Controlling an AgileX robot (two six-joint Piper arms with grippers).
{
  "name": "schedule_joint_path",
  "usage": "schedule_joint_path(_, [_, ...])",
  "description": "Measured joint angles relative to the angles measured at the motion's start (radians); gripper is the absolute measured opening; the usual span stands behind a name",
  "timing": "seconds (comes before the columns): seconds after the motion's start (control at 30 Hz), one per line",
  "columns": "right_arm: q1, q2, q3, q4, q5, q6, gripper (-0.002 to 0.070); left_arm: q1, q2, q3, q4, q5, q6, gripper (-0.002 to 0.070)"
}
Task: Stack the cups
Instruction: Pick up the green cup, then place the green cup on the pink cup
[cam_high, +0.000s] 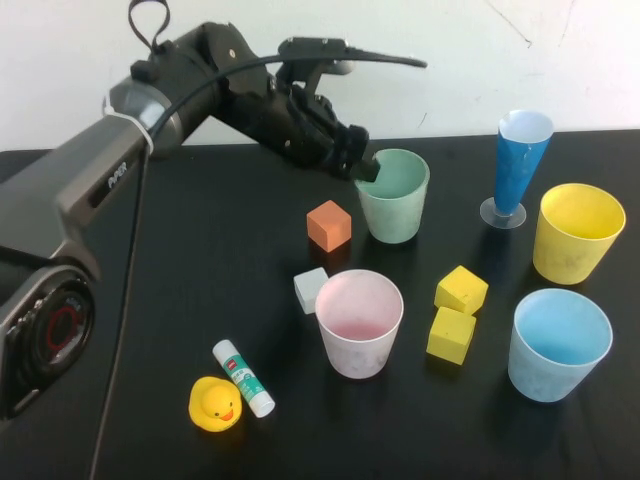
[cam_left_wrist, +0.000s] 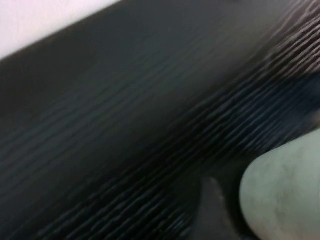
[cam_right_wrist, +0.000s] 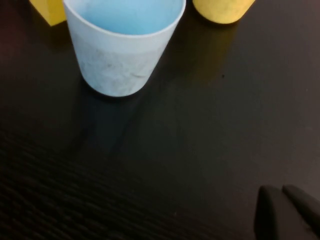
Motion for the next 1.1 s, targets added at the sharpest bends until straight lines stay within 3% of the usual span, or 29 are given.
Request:
schedule_joint_path(0.23, [0.0, 0.0, 0.0, -0.001, -0.015, -0.002, -0.0003, -0.006, 0.007, -0.004, 0.005, 0.026, 0.045, 0.0111])
schedule_joint_path(0.33, [0.0, 0.0, 0.0, -0.001, -0.019, -0.002, -0.0003, -0.015, 0.007, -0.008, -0.012, 0.035, 0.054, 0.0034])
schedule_joint_path(0.57, [0.0, 0.0, 0.0, -0.001, -0.026, -0.003, -0.0003, -0.02, -0.065, -0.009, -0.033, 0.044, 0.054, 0.0014])
schedule_joint_path(0.77, [0.0, 0.0, 0.002, -0.001, -0.028, -0.003, -0.0003, -0.034, -0.267, -0.013, 0.042, 0.199, 0.054, 0.0014])
schedule_joint_path(0.93, [0.0, 0.0, 0.001, -0.001, -0.028, -0.003, -0.0003, -0.128, -0.362, -0.015, 0.223, 0.36, 0.028, 0.0014])
schedule_joint_path(1.1, [0.0, 0.0, 0.001, 0.002, -0.03, -0.009, -0.0003, -0.257, -0.379, 0.076, 0.418, 0.378, 0.008, 0.0014])
